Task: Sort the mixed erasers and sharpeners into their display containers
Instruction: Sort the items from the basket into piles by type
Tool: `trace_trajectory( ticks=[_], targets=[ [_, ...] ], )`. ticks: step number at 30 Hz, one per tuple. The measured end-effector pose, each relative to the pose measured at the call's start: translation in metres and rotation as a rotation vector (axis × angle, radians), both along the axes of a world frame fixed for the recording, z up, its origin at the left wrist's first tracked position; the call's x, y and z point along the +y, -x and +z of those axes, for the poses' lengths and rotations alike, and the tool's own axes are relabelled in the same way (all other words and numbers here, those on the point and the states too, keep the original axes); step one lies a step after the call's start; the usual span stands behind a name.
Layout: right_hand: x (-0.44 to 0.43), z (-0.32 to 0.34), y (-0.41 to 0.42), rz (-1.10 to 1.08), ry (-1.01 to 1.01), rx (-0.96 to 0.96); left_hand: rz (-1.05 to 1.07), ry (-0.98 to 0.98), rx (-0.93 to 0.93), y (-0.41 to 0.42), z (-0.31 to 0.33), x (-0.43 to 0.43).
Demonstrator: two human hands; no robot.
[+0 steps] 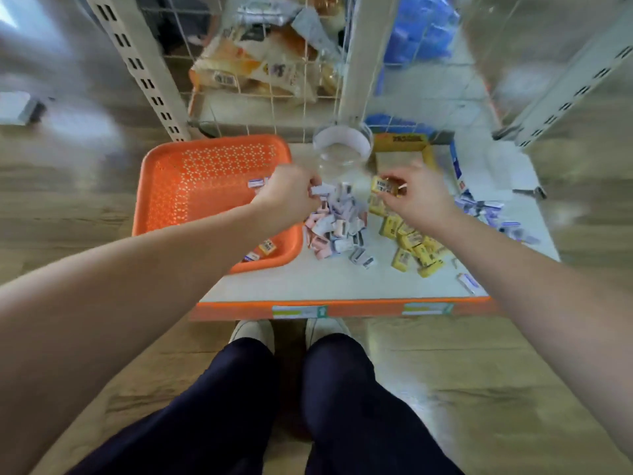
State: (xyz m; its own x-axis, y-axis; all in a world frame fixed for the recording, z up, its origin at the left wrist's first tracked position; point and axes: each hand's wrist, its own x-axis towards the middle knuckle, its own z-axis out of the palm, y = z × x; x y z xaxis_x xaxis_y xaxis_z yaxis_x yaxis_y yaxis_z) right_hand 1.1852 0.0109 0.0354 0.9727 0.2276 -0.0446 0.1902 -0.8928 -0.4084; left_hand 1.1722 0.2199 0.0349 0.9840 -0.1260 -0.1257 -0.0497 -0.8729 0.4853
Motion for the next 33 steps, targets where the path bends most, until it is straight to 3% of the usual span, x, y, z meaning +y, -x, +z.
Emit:
trace_trajectory(
  ticks=[3,8,16,24,33],
  targets=[
    [-0.032,-0.016,0.004,-0.097,-0.005,0.026,-0.107,-0.097,0.059,-0.017,-0.008,-0.024],
    [-0.057,-0.053,0.013,-0.173,0.115,0.187,-0.088,-0.106,0.100,-0.031,-0.025,-0.050],
    [-0.044,-0.065,0.018,-0.335,0.075,0.097,-0.059,-0.147,0.139,-0.024,-0.046,-0.035],
    [0.003,-0.026,0.012,-0.109,-0.002,0.009,0.069,-0.045,-0.084,-0.013,0.009,0.029],
    [0.118,-0.014,0.028,0.222,-0.212,0.082,0.263,-0.132,0.120,0.048,-0.015,0.139]
  ],
)
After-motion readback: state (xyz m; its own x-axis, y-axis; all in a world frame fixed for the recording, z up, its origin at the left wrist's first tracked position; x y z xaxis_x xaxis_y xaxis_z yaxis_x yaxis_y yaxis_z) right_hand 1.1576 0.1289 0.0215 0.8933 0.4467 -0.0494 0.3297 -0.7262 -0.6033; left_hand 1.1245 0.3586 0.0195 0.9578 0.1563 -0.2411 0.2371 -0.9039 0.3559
